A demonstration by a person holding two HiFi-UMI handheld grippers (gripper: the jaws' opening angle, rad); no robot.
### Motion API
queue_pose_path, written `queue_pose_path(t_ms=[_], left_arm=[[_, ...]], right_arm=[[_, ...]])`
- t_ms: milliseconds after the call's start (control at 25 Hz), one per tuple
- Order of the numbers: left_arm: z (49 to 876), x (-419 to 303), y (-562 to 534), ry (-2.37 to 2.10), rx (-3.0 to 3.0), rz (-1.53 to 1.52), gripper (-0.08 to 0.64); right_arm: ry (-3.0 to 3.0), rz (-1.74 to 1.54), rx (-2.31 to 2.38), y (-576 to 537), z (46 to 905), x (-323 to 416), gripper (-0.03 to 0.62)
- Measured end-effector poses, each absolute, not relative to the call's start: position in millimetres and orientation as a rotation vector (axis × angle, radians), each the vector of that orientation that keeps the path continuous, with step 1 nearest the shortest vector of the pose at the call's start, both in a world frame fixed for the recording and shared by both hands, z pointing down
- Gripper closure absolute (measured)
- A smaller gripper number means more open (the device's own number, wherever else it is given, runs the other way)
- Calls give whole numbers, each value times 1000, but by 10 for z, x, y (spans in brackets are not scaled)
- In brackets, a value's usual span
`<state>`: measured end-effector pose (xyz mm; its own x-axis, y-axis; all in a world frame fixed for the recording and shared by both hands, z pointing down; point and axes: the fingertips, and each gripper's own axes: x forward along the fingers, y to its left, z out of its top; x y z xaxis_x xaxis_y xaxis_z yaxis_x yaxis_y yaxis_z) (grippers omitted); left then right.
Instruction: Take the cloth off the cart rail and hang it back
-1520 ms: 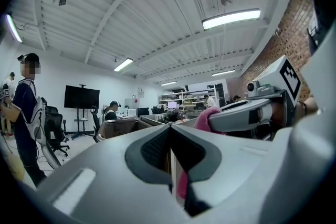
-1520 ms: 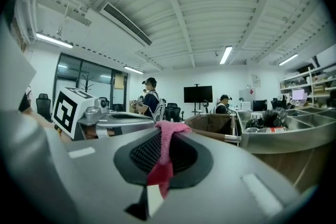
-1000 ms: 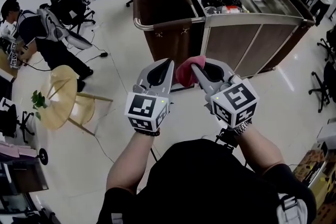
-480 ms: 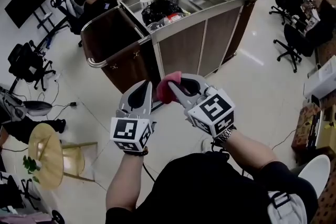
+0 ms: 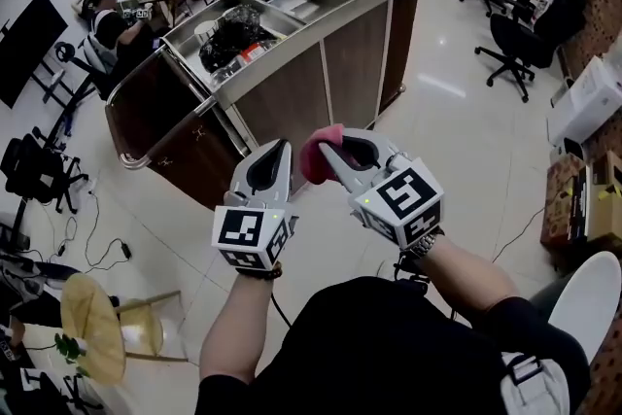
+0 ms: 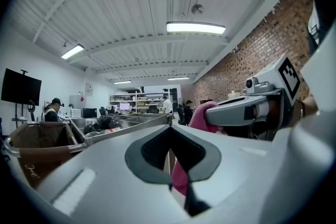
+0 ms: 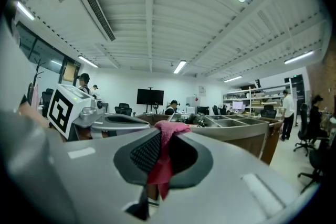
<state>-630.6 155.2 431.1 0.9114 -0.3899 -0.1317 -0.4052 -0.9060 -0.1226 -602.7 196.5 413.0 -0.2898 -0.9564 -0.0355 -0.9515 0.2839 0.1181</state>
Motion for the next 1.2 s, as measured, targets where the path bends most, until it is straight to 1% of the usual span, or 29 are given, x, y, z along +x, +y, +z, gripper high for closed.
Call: queue_pose_path(t_ms=[400,680,880,1200], left_arm=[[4085,-4918,1650,478,-2939,74,557],[4186,-3981,1734,395,-2949,43,557],[4230,-3453,1820,323,-2960,23,557],[4412,-2821,1910,196,-2977,-15,557]], right_arm=[[-2440,-153,2006,2078,3824,-4696,574],[-2389,-155,2077,2149,3911,-3841,574],[-2331,-124,2152,2224,3977,-3310,574],[-2243,-86,2259,2297,4162,-2698,574]])
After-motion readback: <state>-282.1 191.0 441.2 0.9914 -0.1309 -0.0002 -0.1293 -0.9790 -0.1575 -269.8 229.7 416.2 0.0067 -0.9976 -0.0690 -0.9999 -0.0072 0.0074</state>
